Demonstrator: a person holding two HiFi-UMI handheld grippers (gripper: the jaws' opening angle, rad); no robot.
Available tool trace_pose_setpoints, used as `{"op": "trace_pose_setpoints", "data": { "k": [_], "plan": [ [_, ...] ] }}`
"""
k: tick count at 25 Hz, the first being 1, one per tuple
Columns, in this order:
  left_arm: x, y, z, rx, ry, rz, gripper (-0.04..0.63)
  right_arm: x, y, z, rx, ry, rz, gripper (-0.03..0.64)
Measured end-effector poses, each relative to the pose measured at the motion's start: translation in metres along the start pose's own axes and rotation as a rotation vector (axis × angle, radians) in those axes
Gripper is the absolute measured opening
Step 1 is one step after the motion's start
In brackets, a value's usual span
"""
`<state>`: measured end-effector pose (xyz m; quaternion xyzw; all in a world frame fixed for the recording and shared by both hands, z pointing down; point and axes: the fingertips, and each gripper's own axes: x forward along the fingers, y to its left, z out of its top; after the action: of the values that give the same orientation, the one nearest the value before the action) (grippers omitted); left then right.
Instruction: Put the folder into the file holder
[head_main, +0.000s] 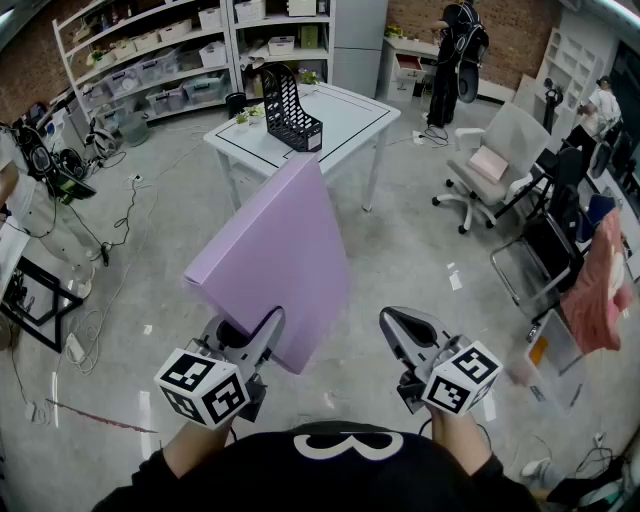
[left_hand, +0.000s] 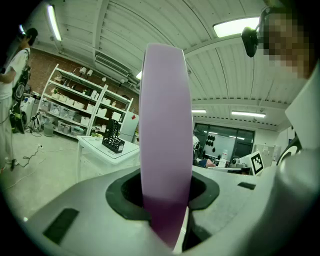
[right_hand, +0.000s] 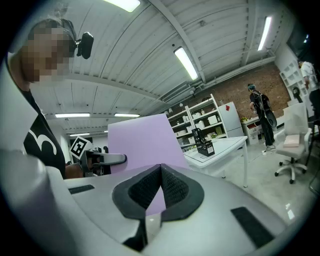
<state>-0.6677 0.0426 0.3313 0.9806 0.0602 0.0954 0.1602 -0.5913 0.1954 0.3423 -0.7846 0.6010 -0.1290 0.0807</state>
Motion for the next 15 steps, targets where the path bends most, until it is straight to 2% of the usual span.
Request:
{"op": "trace_pose_setpoints", "data": {
  "k": [15],
  "plan": [
    [0.057,-0.066,0.012,0.046,-0.005,-0.079,0.155,-0.056,-0.056,0.031,-0.012,-0.07,-0.063,0.005]
  ]
}}
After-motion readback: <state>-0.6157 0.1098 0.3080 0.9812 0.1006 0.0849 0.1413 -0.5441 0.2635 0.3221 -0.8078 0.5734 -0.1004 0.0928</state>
